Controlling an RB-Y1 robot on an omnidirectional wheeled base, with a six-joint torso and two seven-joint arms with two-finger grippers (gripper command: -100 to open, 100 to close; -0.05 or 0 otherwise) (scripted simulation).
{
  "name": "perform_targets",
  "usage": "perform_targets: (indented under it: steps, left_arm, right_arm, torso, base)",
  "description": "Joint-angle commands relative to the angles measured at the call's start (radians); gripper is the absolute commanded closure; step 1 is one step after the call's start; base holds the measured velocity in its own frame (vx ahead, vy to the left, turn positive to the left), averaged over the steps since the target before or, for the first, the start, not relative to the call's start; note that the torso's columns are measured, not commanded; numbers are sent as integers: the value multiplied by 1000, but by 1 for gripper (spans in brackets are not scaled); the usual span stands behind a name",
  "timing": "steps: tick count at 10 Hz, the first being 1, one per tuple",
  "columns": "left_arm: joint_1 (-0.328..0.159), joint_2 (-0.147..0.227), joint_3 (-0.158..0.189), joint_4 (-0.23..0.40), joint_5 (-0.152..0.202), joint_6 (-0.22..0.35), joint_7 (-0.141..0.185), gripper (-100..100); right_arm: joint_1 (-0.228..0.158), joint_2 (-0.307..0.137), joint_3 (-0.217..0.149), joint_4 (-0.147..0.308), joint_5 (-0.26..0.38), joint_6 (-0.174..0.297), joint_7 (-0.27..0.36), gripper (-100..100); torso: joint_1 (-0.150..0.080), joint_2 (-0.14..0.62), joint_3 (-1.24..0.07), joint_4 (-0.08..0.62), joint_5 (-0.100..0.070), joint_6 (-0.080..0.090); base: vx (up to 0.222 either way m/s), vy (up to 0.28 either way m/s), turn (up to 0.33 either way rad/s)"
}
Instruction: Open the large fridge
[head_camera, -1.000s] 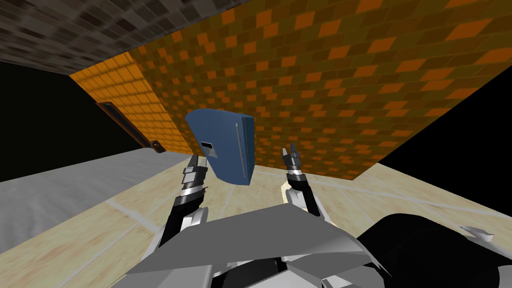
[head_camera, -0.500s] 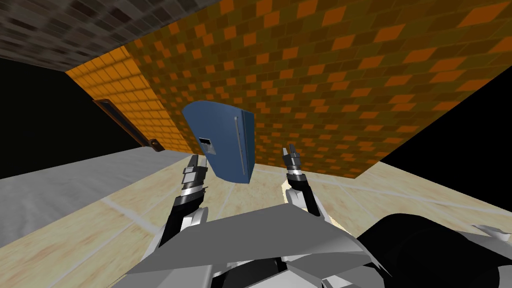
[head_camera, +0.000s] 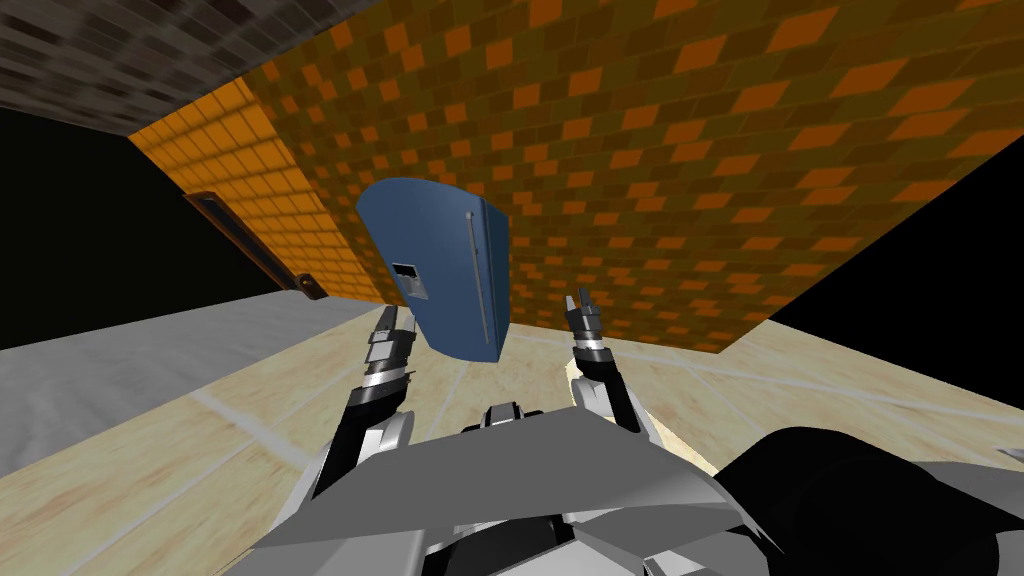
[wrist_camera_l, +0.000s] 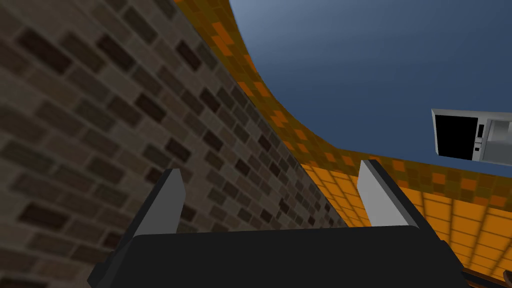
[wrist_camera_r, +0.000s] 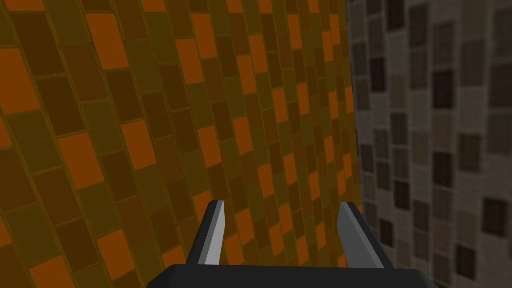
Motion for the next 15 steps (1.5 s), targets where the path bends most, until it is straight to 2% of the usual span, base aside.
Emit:
perform_targets:
  steps: [1, 2, 3, 5, 6, 7, 8, 9, 10, 11, 12, 13, 14, 15]
  left_arm:
    - [-61, 61, 20, 3, 5, 66, 1, -100]
    - [-93, 80, 31, 6, 8, 96, 2, -100]
    - [-97, 80, 31, 6, 8, 102, 2, -100]
    - [-166, 112, 59, 14, 15, 167, 5, -100]
    - [-182, 112, 59, 14, 15, 187, 5, -100]
    - [-223, 125, 75, 18, 19, 226, 7, -100]
    - [-231, 125, 75, 18, 19, 237, 7, -100]
    - [-270, 136, 91, 23, 24, 268, 9, -100]
    - [-284, 136, 91, 23, 24, 290, 9, -100]
    - [-316, 145, 109, 28, 28, 317, 12, -100]
    - [-341, 145, 109, 28, 28, 344, 12, -100]
    - [-373, 153, 128, 34, 33, 371, 15, -100]
    - [-400, 153, 128, 34, 33, 398, 15, -100]
    - [-400, 153, 128, 34, 33, 408, 15, -100]
  right_arm:
    - [0, 0, 0, 0, 0, 0, 0, 0]
    - [0, 0, 0, 0, 0, 0, 0, 0]
    - [0, 0, 0, 0, 0, 0, 0, 0]
    - [0, 0, 0, 0, 0, 0, 0, 0]
    - [0, 0, 0, 0, 0, 0, 0, 0]
    - [0, 0, 0, 0, 0, 0, 0, 0]
    - [0, 0, 0, 0, 0, 0, 0, 0]
    - [0, 0, 0, 0, 0, 0, 0, 0]
    - [0, 0, 0, 0, 0, 0, 0, 0]
    - [0, 0, 0, 0, 0, 0, 0, 0]
    - [0, 0, 0, 0, 0, 0, 0, 0]
    - [0, 0, 0, 0, 0, 0, 0, 0]
    - [0, 0, 0, 0, 0, 0, 0, 0]
    - [0, 0, 0, 0, 0, 0, 0, 0]
  torso:
    - [0, 2, -5, 3, 0, 0]
    - [0, 3, -5, 4, 0, 0]
    - [0, 3, -6, 4, 0, 0]
    - [0, 4, -5, 4, 0, 0]
    - [0, 4, -5, 4, 0, 0]
    - [0, 4, -5, 4, 0, 0]
    - [0, 4, -5, 4, 0, 0]
    - [0, 5, -5, 4, 0, 0]
    - [0, 4, -5, 4, 0, 0]
    - [0, 4, -5, 4, 0, 0]
    - [0, 3, -6, 4, 0, 0]
    - [0, 4, -5, 4, 0, 0]
    - [0, 4, -5, 4, 0, 0]
    - [0, 4, -5, 4, 0, 0]
  base:
    - [16, -18, 38]
    - [22, -23, 43]
    - [19, -16, 15]
    - [20, -18, 45]
    - [22, -18, 19]
    - [17, -18, 34]
    - [13, -15, 21]
    - [15, -18, 44]
    - [17, -18, 23]
    - [25, -23, 45]
    - [23, -19, 29]
    - [22, -22, 46]
    - [18, -20, 27]
    - [10, -10, -3]
